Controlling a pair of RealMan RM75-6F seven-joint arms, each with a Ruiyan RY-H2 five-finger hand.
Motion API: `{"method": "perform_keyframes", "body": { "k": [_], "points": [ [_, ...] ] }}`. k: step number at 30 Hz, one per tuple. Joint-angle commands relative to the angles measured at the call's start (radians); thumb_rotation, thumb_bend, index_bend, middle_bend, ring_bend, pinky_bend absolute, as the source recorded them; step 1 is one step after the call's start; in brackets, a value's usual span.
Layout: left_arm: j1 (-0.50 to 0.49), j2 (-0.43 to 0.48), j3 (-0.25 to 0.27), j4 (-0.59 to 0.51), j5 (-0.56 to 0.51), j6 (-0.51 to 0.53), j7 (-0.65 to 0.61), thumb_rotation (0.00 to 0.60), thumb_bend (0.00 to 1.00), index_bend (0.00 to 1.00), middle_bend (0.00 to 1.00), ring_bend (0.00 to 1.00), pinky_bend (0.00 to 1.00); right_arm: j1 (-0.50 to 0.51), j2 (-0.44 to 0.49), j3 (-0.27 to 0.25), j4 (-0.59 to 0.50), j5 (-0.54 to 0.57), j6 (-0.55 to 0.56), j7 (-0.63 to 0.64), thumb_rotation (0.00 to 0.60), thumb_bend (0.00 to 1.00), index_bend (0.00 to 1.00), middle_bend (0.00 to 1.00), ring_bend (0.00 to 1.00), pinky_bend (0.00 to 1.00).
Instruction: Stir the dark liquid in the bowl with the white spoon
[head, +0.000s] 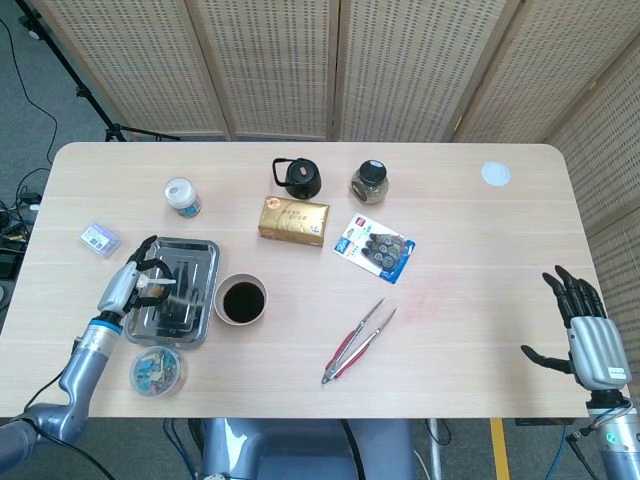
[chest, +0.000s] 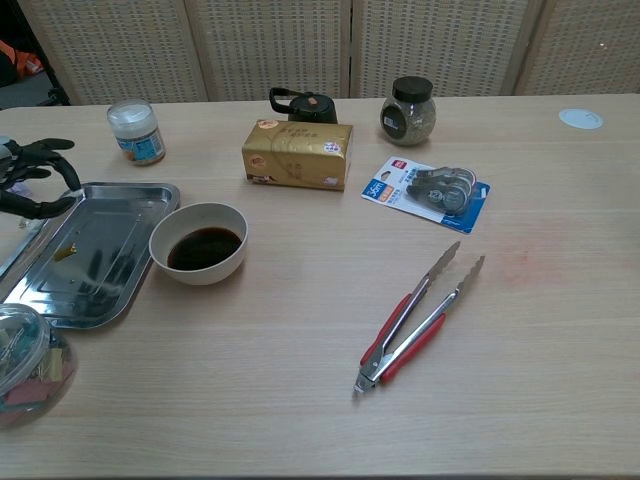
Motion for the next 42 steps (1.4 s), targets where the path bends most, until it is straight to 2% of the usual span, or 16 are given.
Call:
{"method": "perform_keyframes", "body": {
  "k": [1, 8, 10, 12, 16, 21, 27, 29, 32, 36, 39, 42],
  "points": [
    [-0.006, -0.043, -0.014, 0.049, -0.003, -0.017, -0.002, 0.6, 0.52, 0.69, 0.0, 0.0, 0.0, 0.001, -0.001, 0.0, 0.001, 0.002, -0.002, 0.0, 0.6, 0.0, 0.0, 0.0, 0.0, 0.0],
    [-0.019, -0.089, -0.028, 0.098, 0.005, -0.037, 0.01, 0.6, 0.5, 0.68, 0.0, 0.0, 0.0, 0.001, 0.001, 0.002, 0.002, 0.005, -0.002, 0.004, 0.6, 0.0, 0.0, 0.0, 0.0, 0.0],
    [-0.022, -0.085, -0.027, 0.091, -0.002, -0.059, 0.025, 0.6, 0.48, 0.63, 0.0, 0.0, 0.0, 0.001, 0.002, 0.002, 0.001, 0.006, -0.002, 0.007, 0.6, 0.0, 0.0, 0.0, 0.0, 0.0],
    [-0.021, -0.081, -0.027, 0.082, -0.007, -0.069, 0.045, 0.6, 0.45, 0.49, 0.0, 0.0, 0.0, 0.0, 0.005, 0.002, -0.002, 0.005, -0.002, 0.013, 0.6, 0.0, 0.0, 0.0, 0.0, 0.0],
    [-0.018, -0.069, -0.028, 0.058, -0.009, -0.077, 0.064, 0.6, 0.39, 0.31, 0.0, 0.0, 0.0, -0.001, 0.008, 0.002, -0.003, 0.001, 0.003, 0.015, 0.6, 0.0, 0.0, 0.0, 0.0, 0.0],
    [-0.006, -0.046, -0.027, 0.018, 0.011, -0.047, 0.082, 0.6, 0.17, 0.2, 0.0, 0.0, 0.0, -0.001, 0.008, 0.001, -0.005, -0.001, 0.004, 0.014, 0.6, 0.0, 0.0, 0.0, 0.0, 0.0],
    [0.039, 0.003, -0.008, -0.043, 0.079, 0.082, 0.142, 0.6, 0.14, 0.15, 0.0, 0.0, 0.0, -0.002, 0.006, 0.002, -0.004, -0.003, 0.009, 0.007, 0.6, 0.0, 0.0, 0.0, 0.0, 0.0],
    [0.069, 0.011, -0.002, -0.039, 0.106, 0.175, 0.222, 0.6, 0.13, 0.13, 0.0, 0.0, 0.0, -0.002, 0.005, 0.002, -0.002, -0.004, 0.011, 0.004, 0.6, 0.0, 0.0, 0.0, 0.0, 0.0],
    [0.117, 0.024, 0.012, -0.05, 0.129, 0.284, 0.331, 0.6, 0.08, 0.04, 0.0, 0.0, 0.0, -0.002, 0.001, 0.002, 0.001, -0.006, 0.015, -0.005, 0.6, 0.0, 0.0, 0.0, 0.0, 0.0],
    [0.19, 0.131, 0.047, -0.182, 0.121, 0.346, 0.456, 0.6, 0.03, 0.0, 0.0, 0.0, 0.0, -0.005, -0.009, 0.002, 0.011, -0.025, 0.037, -0.033, 0.6, 0.0, 0.0, 0.0, 0.0, 0.0],
    [0.267, 0.252, 0.079, -0.333, 0.1, 0.412, 0.56, 0.6, 0.03, 0.0, 0.0, 0.0, 0.0, -0.012, -0.02, 0.009, 0.024, -0.047, 0.082, -0.074, 0.6, 0.0, 0.0, 0.0, 0.0, 0.0],
    [0.315, 0.319, 0.099, -0.435, 0.099, 0.465, 0.636, 0.6, 0.03, 0.0, 0.0, 0.0, 0.0, -0.018, -0.031, 0.014, 0.031, -0.055, 0.106, -0.107, 0.6, 0.0, 0.0, 0.0, 0.0, 0.0]
  ]
}}
